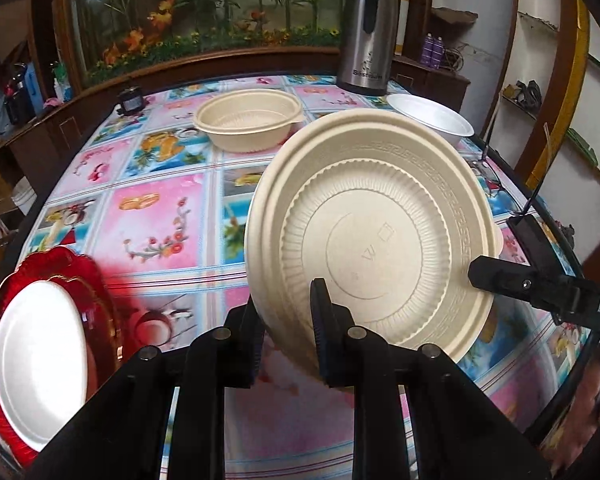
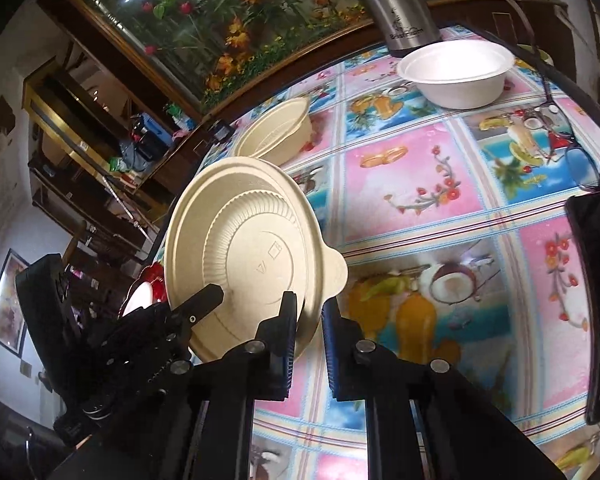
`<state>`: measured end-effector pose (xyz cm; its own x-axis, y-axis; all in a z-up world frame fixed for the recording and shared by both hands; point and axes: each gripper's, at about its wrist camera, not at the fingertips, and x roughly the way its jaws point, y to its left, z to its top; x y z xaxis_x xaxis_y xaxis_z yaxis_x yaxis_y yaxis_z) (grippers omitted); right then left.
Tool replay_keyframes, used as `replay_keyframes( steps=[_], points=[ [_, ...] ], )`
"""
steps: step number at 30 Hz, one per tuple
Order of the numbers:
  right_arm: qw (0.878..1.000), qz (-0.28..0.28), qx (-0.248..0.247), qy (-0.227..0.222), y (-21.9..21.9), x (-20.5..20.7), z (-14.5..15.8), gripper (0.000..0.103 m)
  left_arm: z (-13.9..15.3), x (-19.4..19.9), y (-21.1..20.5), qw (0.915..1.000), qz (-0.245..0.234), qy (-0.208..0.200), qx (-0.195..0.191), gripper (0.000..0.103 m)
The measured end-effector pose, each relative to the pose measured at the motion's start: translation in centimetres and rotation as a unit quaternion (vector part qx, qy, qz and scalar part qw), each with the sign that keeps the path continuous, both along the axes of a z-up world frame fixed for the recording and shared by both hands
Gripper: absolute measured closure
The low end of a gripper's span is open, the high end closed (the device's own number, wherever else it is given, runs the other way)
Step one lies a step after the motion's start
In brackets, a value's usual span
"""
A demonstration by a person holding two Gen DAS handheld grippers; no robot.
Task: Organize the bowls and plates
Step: 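Lift the beige bowl with the left tool and carry it to the plate stack, then lower the beige bowl onto the white plate and open the left tool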
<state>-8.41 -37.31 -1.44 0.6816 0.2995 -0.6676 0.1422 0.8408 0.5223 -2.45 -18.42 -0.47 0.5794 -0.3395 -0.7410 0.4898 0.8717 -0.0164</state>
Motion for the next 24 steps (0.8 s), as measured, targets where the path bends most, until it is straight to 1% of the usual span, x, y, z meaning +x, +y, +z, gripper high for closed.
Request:
replay_keyframes(
  steps=[10,20,24],
  points=[
    [1.0,0.023,-0.015,-0.005,3.1,0.6,1.3,0.09,0.8,-0.5,3.1,0.9994,0.021,-0.023,-0.012,0.084],
    [0.999,0.042,-0.03,-0.009,5.7,1.4,2.6,0.091,1.6,-0.7,5.9,0.9982,0.039,-0.032,-0.031,0.084],
    [0.998,0.058,-0.026,-0.011,6.6,2.1,3.2,0.091,2.3,-0.7,7.8,0.9972,0.052,-0.033,-0.04,0.084]
  ],
)
